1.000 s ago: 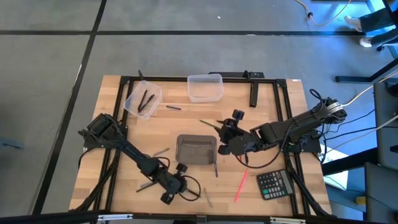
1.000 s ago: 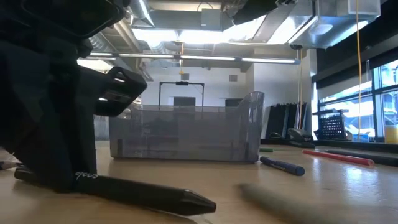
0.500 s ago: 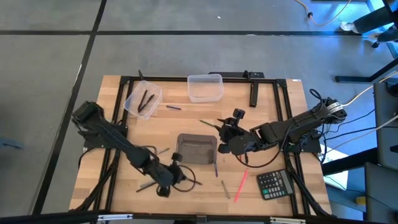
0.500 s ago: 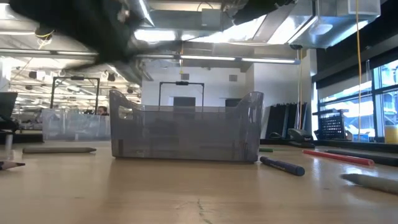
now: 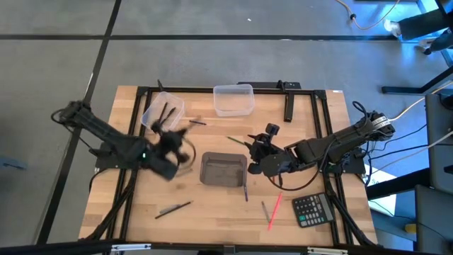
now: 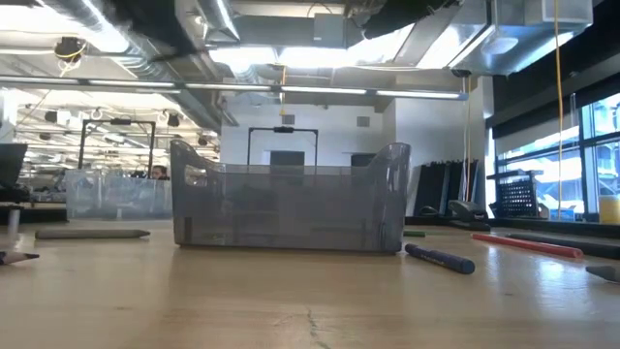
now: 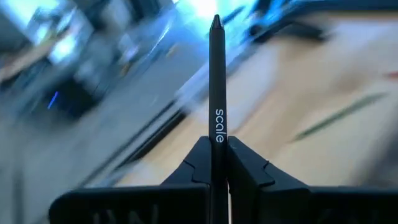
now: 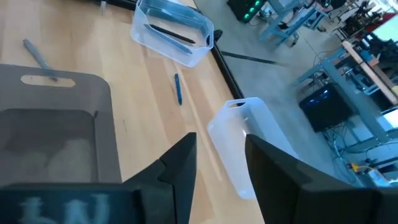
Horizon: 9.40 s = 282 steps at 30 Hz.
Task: Sort crayons/erasers/pens/pencils in bins
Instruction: Put the black pen into the left transparent bin
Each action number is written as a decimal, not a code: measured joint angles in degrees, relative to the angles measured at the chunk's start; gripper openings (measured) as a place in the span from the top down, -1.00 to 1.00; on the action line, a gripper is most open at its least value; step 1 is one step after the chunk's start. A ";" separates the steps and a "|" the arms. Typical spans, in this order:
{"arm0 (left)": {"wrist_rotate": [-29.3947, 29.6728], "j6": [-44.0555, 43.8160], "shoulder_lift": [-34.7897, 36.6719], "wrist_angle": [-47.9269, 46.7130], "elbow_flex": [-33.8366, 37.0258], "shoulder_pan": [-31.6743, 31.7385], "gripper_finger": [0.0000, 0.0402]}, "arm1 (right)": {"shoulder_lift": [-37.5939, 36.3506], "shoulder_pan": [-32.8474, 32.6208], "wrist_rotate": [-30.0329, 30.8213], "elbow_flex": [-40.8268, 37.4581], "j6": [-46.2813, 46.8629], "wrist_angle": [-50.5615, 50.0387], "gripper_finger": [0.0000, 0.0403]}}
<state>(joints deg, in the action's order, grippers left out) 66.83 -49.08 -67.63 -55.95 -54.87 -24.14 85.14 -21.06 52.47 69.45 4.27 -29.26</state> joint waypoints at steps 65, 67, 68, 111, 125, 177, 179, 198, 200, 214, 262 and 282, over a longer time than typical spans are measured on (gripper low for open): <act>-35.34 20.93 1.91 22.46 27.99 56.39 0.46 | -2.54 5.42 -2.96 -0.42 8.88 -9.85 0.30; -35.25 21.20 3.11 20.12 25.51 54.69 0.46 | -2.56 5.44 -1.38 -0.42 9.22 -9.62 0.30; -34.97 21.19 3.84 18.95 24.24 53.61 0.46 | -2.56 5.44 -0.97 -0.42 9.28 -9.62 0.30; -66.49 48.75 -47.73 50.02 -31.16 24.44 0.46 | -14.97 -10.54 9.41 -0.48 39.39 -40.12 0.30; -70.94 49.22 -59.59 47.72 -49.29 22.25 0.46 | -14.95 -10.52 9.42 -0.48 54.92 -51.29 0.30; -68.08 79.49 -74.06 32.03 -74.00 19.36 0.46 | -15.06 -8.79 0.72 1.87 55.52 -56.78 0.30; -68.08 80.71 -74.07 39.88 -71.43 19.39 0.46 | -15.06 -8.79 -0.20 3.06 55.76 -56.65 0.30; -64.25 59.01 -74.13 51.65 -64.32 21.56 0.46 | -15.04 -11.45 -8.79 4.33 69.81 -55.71 0.30; -71.59 65.12 -74.13 51.25 -64.32 22.32 0.46 | -15.04 -11.81 -9.59 4.33 70.63 -56.13 0.30; -101.14 96.04 -74.13 49.93 -64.32 27.67 0.46 | -16.08 -5.11 -10.98 10.84 61.60 -60.78 0.30; -67.17 88.75 -65.96 41.42 -64.28 34.09 0.46 | -21.65 3.21 -31.95 -21.12 77.23 -37.21 0.30; -76.63 76.55 -63.24 35.99 -59.28 32.11 0.69 | -9.73 -1.66 -36.82 -37.79 73.46 0.23 0.30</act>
<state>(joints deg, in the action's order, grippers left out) -9.80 27.47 -130.87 -19.96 -114.15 7.96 75.41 -22.72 15.65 31.66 77.74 -29.02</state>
